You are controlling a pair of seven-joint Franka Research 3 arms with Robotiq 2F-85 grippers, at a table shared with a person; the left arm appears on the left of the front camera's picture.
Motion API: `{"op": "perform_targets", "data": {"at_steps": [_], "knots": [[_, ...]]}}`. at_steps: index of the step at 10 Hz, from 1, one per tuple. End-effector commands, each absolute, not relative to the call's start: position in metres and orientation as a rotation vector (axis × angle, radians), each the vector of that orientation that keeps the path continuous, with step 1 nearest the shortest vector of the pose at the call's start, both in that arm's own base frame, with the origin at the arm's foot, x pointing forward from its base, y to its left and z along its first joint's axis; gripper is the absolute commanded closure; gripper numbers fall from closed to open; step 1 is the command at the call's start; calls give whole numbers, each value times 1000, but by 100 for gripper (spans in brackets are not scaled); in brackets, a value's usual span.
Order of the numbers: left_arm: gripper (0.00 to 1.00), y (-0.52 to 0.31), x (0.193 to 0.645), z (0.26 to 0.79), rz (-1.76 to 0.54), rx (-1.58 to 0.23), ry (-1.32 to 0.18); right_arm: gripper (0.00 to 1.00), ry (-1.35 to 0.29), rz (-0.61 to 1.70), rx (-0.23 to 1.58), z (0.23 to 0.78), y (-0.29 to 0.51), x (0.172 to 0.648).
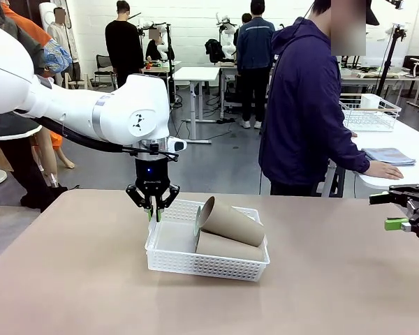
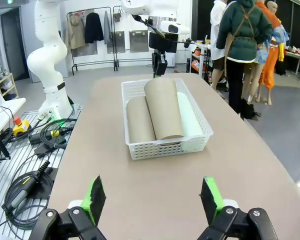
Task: Clean and organize the cups into the basket.
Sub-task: Move the Organizing basket back to the left side of the table.
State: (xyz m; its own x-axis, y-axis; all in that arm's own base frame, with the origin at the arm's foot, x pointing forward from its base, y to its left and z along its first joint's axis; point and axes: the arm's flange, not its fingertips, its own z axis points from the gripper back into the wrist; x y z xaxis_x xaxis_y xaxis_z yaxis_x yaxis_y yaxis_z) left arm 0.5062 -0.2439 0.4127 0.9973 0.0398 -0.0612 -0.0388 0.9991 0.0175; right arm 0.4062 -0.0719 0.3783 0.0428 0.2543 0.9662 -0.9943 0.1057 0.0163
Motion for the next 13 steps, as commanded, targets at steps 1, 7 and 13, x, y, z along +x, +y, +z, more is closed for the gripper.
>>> {"op": "perform_targets", "data": {"at_steps": [1, 7, 13], "knots": [[100, -245, 505, 413, 51, 16, 57, 0, -1037, 1232, 964, 377, -72, 402], [100, -245, 505, 413, 51, 16, 57, 0, -800, 704, 1236, 375, -121, 402], [100, -245, 505, 413, 51, 16, 57, 0, -335, 67, 1376, 381, -214, 388]]}}
